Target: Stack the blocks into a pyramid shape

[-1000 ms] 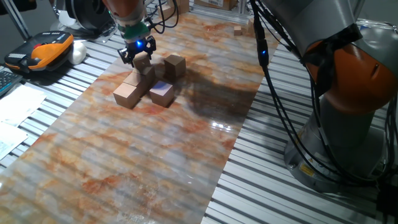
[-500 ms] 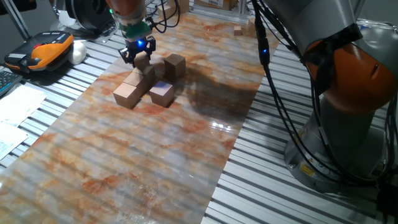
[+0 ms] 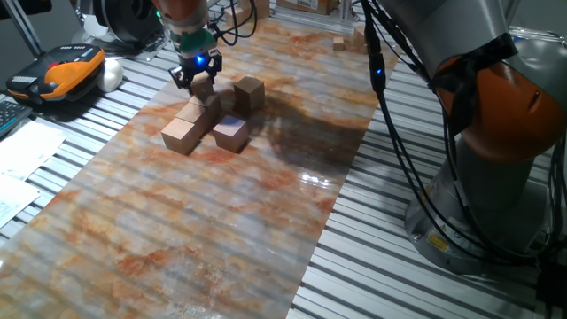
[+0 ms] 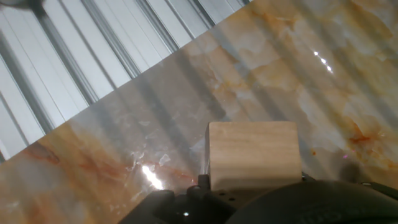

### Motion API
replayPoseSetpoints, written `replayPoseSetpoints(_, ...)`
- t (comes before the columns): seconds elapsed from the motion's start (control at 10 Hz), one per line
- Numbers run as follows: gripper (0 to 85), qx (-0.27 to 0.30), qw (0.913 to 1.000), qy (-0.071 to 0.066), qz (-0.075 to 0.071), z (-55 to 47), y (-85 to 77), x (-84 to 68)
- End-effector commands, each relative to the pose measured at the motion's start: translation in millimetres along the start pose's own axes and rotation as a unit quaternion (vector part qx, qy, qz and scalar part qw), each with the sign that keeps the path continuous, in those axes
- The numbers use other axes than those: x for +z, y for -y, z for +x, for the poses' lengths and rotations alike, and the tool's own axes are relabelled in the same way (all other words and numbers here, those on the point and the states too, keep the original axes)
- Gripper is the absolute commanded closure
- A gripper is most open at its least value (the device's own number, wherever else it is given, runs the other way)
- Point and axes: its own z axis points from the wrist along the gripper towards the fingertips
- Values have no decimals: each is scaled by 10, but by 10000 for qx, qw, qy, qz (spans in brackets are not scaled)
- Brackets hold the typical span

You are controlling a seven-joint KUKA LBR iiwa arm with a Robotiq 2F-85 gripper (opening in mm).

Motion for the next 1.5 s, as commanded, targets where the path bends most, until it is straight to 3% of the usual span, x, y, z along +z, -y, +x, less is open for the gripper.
replayPoseSetpoints(0.0, 850, 18, 10000, -14, 4, -6, -6, -61)
replayPoseSetpoints(0.4, 850, 67, 9998, 50, 185, -13, -51, -351)
replayPoseSetpoints(0.5, 850, 94, 9998, 12, 162, -9, -65, -423)
replayPoseSetpoints(0.7, 850, 84, 9999, -33, 67, 2, -73, -504)
replayPoseSetpoints(0.9, 850, -104, 9994, -147, -287, -8, -105, -515)
replayPoseSetpoints(1.4, 850, -672, 9967, -37, -444, -30, -188, -561)
